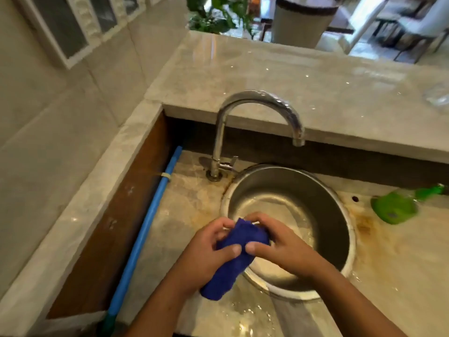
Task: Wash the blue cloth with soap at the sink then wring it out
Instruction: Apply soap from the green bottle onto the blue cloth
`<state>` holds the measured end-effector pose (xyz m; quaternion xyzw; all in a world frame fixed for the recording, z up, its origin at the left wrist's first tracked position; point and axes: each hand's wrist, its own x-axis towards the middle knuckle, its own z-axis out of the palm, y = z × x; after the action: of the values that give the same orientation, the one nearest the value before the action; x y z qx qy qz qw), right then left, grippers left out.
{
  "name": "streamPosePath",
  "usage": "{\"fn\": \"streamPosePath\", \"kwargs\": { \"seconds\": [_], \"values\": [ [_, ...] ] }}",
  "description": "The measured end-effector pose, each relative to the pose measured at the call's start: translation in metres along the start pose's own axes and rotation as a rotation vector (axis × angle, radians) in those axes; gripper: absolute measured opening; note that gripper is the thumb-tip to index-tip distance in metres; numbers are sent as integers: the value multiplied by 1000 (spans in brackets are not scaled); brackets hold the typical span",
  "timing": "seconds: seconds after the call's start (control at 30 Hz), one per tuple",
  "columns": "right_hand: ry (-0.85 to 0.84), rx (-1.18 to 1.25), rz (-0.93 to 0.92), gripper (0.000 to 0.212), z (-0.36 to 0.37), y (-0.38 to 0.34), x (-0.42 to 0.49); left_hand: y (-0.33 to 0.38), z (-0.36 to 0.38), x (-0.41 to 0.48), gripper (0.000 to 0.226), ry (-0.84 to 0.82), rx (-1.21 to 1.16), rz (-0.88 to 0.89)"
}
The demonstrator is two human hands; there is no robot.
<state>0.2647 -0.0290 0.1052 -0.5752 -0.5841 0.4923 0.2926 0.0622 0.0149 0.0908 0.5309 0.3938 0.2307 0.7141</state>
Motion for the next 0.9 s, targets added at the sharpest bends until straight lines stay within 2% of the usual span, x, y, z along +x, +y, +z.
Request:
{"fn": "streamPosePath", "kwargs": {
  "seconds": [0.13,0.23,0.3,0.43,0.53,0.57,0.63,0.7,0.83,0.9],
  "values": [
    [233,8,-125,27,-30,-9,-35,38,39,12,28,-227,116,86],
    [421,-55,-166,21,-50,-6,-56,61,68,20,23,-209,189,172],
    [487,-41,-180,18,-62,-5,-70,69,88,25,20,-203,172,181],
    [454,14,-227,10,-89,-1,-95,67,125,32,48,-232,81,55],
    [432,0,-283,13,-123,-7,-115,63,149,39,80,-353,-241,-170],
    [385,-24,-303,16,-135,-10,-121,63,158,39,82,-435,-295,-219],
    [276,-97,-327,20,-156,-17,-132,62,178,41,69,-575,-319,-227],
    [247,-168,-339,21,-171,-20,-138,61,202,44,60,-624,-326,-206],
    [293,-255,-291,17,-194,-9,-144,66,247,48,71,-568,-257,-157],
    [301,-287,-259,15,-207,-2,-149,70,266,52,66,-486,-161,-115]
  ]
}}
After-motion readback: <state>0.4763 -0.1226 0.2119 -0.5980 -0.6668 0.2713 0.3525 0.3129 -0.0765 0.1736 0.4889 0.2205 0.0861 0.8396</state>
